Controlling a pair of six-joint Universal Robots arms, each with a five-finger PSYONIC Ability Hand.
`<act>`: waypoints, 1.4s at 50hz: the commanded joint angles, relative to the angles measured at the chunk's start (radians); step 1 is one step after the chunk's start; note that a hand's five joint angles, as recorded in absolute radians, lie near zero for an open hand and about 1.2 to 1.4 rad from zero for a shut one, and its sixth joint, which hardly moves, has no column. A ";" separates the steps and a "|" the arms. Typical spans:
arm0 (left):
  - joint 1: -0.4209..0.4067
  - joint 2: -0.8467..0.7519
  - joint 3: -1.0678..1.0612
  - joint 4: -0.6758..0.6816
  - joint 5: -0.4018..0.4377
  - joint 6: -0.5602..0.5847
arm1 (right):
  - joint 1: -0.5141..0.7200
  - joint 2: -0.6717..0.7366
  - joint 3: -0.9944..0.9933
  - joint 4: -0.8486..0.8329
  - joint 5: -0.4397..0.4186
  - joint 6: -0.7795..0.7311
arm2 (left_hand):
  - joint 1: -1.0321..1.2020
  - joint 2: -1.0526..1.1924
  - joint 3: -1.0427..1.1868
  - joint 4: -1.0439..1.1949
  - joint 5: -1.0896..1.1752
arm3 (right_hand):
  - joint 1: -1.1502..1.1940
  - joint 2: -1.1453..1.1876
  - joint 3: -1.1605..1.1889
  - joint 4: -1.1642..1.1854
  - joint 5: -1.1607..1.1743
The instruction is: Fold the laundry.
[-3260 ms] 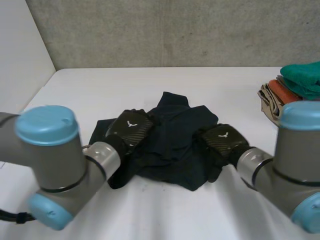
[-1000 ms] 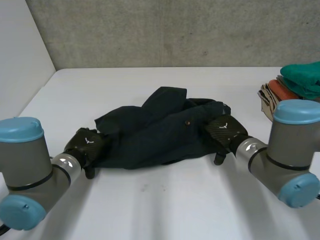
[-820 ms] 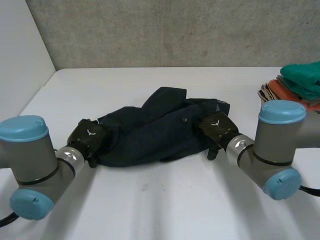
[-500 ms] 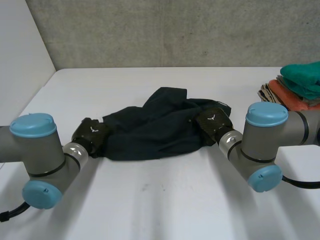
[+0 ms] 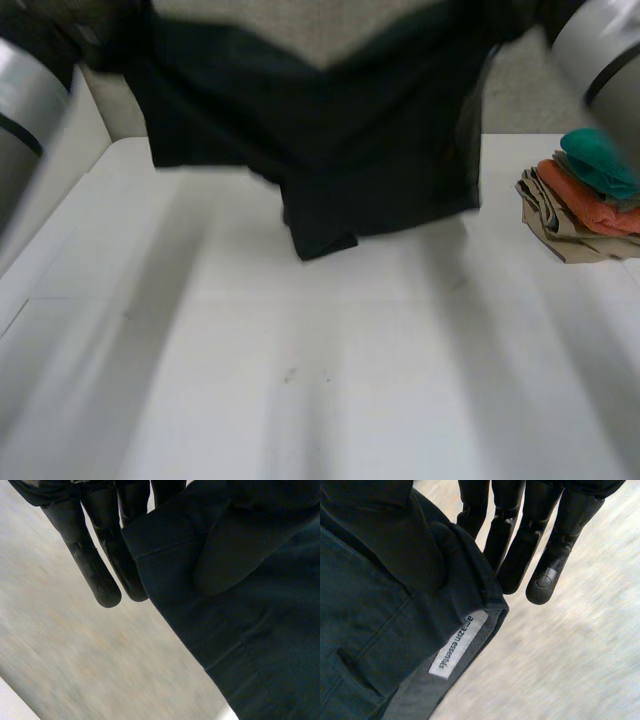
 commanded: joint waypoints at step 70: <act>-0.091 -0.153 -0.439 -0.145 -0.006 -0.120 | -0.085 0.149 0.510 0.137 -0.137 -0.154 | -0.171 -0.232 -0.226 -0.234 -0.193 | -0.047 -0.236 -0.242 -0.247 -0.215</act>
